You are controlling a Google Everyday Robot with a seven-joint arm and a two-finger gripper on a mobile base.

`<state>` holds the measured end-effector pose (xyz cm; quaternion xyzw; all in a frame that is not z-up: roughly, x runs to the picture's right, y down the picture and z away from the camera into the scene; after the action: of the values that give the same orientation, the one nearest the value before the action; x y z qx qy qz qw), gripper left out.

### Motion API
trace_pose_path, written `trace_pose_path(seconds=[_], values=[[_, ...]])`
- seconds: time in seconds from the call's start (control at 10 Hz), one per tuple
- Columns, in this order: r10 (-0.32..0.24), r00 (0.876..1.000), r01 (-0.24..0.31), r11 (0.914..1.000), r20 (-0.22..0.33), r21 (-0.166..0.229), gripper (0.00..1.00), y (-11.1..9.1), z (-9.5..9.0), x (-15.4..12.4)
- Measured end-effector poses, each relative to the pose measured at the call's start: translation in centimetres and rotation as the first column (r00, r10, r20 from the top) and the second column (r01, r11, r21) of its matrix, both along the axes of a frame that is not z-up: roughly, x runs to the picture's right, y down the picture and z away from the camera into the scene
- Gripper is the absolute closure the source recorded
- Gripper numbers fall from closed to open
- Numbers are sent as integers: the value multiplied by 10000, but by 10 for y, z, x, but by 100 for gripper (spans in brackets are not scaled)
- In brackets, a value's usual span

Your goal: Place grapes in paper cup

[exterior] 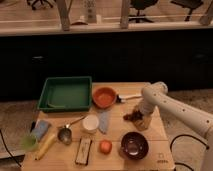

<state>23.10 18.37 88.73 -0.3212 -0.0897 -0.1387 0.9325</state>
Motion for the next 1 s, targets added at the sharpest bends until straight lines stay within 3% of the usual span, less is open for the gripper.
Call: trace_pose_path(seconds=[0.4, 0.8, 1.0], values=[[-222, 9992, 222, 9998, 331, -12, 54, 0, -1, -7], [-213, 9989, 212, 9998, 428, 12, 95, -2, -4, -9], [-259, 9987, 258, 9997, 428, 25, 100, -3, -4, -9]])
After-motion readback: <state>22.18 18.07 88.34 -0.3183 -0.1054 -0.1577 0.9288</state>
